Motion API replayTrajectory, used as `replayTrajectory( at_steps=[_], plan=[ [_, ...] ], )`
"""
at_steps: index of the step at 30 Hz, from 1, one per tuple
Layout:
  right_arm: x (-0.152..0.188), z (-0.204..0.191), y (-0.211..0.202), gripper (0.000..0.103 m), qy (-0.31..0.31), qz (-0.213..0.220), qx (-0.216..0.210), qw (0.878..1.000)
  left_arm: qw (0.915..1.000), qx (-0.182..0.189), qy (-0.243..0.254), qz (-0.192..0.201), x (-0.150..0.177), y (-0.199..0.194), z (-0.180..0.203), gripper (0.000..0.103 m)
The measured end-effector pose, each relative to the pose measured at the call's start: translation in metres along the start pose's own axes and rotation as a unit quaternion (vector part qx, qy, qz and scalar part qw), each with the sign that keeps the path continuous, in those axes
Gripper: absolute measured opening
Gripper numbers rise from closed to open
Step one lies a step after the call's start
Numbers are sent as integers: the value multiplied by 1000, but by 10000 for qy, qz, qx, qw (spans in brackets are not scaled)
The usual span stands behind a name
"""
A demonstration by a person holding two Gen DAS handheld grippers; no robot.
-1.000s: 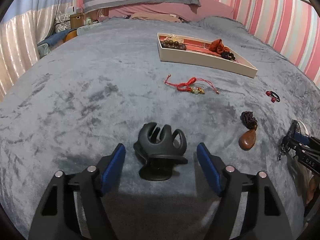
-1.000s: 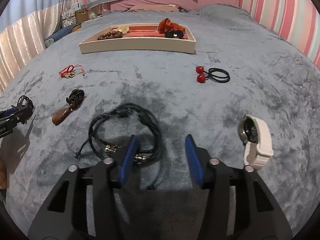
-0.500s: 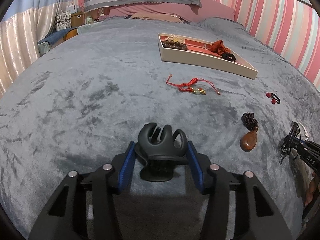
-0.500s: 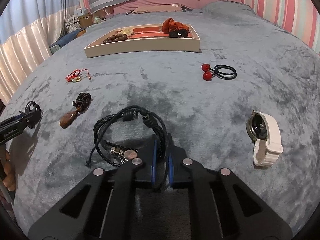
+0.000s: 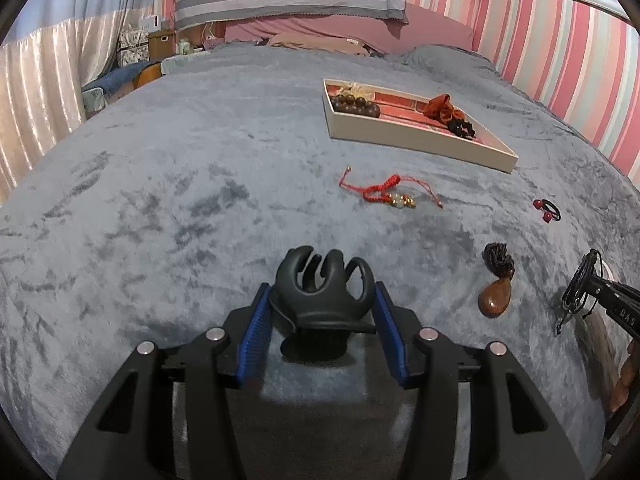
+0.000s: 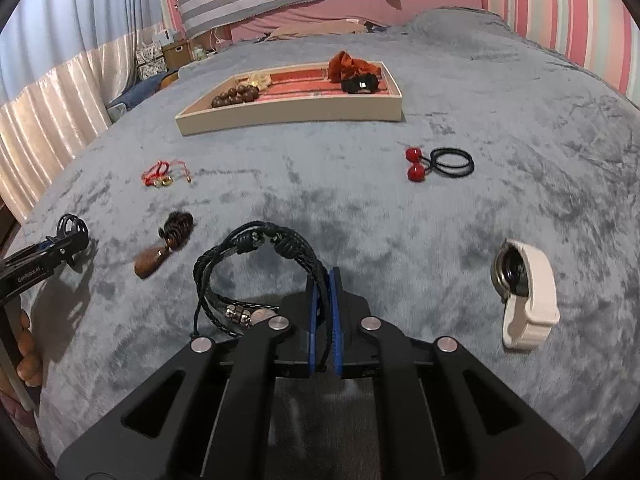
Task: Organize jewelry
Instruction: 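Lift both items and carry them over the brick tray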
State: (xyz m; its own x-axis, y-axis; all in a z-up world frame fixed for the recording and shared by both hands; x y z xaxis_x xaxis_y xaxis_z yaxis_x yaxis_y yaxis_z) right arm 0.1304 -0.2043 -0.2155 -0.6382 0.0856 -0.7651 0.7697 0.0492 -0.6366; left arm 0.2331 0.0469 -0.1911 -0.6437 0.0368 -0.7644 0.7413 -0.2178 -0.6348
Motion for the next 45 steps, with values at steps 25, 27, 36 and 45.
replayTrajectory(
  at_steps=[25, 27, 36, 45],
  plan=[
    [-110, 1, 37, 7, -27, 434, -15, 9991, 9972, 291, 218, 649, -114, 25, 50, 50],
    [-128, 2, 45, 7, -2, 498, 22, 9988, 9968, 289, 256, 704, -127, 33, 54, 50],
    [-198, 18, 86, 7, 45, 694, 270, 9972, 9960, 440, 166, 761, -186, 85, 65, 50],
    [-223, 30, 149, 7, 9, 568, 524, 9970, 9981, 404, 133, 435, -207, 154, 68, 50]
  ],
)
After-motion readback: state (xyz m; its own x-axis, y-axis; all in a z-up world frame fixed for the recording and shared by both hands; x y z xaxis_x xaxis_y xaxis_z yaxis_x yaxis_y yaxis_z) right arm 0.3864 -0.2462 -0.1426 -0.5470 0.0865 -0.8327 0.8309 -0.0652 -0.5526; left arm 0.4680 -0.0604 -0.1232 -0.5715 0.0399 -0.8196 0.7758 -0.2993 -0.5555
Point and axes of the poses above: each gripper's, at about its wrist camera, not at the fingertips, and y roughly the way its jaws point, z to its right, x to its underside, the point moved 8 cm from there along y, roughly the way its jaws point, and after that the axes turned 5 degrees about z, right-handed, at the moved point
